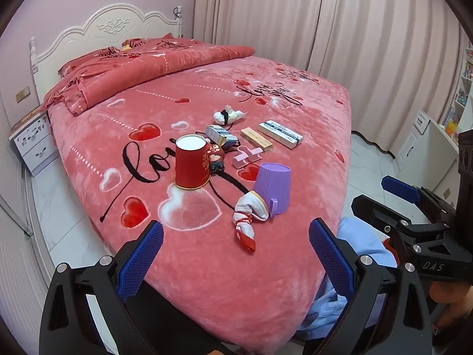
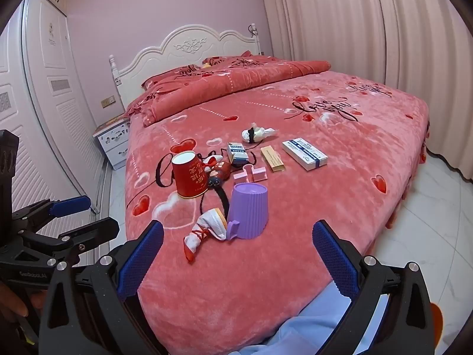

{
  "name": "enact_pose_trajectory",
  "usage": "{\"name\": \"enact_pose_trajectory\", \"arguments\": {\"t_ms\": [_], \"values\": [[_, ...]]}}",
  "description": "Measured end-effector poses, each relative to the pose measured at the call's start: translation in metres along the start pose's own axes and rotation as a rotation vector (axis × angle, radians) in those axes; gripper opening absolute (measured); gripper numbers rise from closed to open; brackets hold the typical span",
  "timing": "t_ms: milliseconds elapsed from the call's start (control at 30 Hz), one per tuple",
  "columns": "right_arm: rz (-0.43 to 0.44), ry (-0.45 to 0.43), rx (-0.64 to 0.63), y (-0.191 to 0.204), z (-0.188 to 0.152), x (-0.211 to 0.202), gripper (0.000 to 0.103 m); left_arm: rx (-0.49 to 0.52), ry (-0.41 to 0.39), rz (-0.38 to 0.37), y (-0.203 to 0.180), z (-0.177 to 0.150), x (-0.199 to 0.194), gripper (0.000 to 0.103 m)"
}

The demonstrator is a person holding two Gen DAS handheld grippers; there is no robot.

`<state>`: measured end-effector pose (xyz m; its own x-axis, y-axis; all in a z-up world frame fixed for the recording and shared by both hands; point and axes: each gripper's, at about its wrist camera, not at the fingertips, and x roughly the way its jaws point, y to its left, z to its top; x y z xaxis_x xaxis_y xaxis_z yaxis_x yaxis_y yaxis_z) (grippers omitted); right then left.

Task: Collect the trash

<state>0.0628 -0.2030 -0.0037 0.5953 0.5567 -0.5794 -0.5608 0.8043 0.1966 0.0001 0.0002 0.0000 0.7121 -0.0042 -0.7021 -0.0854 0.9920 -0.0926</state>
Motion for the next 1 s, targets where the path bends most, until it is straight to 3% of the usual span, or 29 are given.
{"name": "enact_pose_trajectory", "arguments": {"t_ms": [1000], "values": [[0.000,0.002,-0.001,0.0000,0.0000,0.0015,0.098,0.005,0.001,0.001,-0.0001,0.0005,0.0001,0.097]]}}
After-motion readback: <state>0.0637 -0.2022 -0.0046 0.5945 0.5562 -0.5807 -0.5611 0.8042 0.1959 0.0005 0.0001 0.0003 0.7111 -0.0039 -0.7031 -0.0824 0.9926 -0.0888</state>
